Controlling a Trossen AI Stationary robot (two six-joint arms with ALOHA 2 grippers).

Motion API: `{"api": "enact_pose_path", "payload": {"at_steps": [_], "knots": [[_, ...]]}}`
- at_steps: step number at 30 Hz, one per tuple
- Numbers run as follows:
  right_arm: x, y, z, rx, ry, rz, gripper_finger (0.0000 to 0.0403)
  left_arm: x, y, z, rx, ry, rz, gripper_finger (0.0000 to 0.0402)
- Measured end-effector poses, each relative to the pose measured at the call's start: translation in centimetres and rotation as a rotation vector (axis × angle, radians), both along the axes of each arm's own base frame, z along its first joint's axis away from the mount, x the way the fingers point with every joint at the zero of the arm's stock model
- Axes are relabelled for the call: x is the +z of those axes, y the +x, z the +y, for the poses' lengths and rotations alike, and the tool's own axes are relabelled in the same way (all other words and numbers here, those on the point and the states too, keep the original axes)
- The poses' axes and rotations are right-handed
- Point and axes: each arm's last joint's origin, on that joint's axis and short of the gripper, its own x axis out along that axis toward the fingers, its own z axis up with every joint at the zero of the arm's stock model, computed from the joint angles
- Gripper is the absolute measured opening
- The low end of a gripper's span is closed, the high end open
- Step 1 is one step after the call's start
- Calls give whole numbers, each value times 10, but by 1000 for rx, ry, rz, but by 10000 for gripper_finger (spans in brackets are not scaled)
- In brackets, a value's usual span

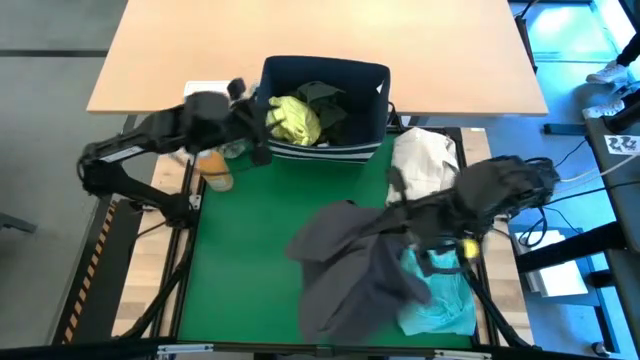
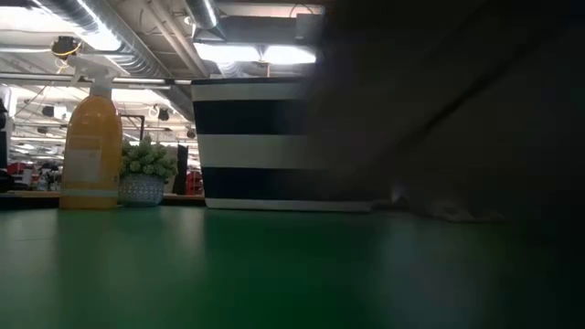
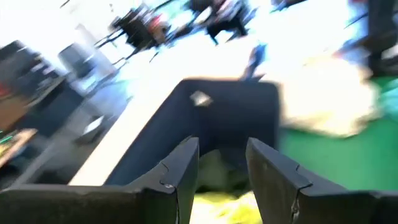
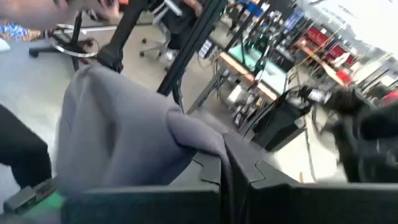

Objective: Fold laundry
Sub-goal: Fold the black shorts

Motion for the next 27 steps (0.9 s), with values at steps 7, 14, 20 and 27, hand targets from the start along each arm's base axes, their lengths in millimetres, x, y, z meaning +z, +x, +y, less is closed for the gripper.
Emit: {"api": "enact_pose_path", "payload": {"at_steps": [7,14,20,27], "knots": [[-14,28,-15,-57,-13,53,8,-3,-10,-44,-197,-41,-7,131],[-36,48,-45,-276,-38,206,4,-18,-9,-65,-250,-70,80,131],[-74,80,-43,-272,20,407,6,-35,-5,-68,-237,-82,132,131],[-139,111,2,-141,-15,689,3,-69,3,-71,-258,-141,226,131]]}}
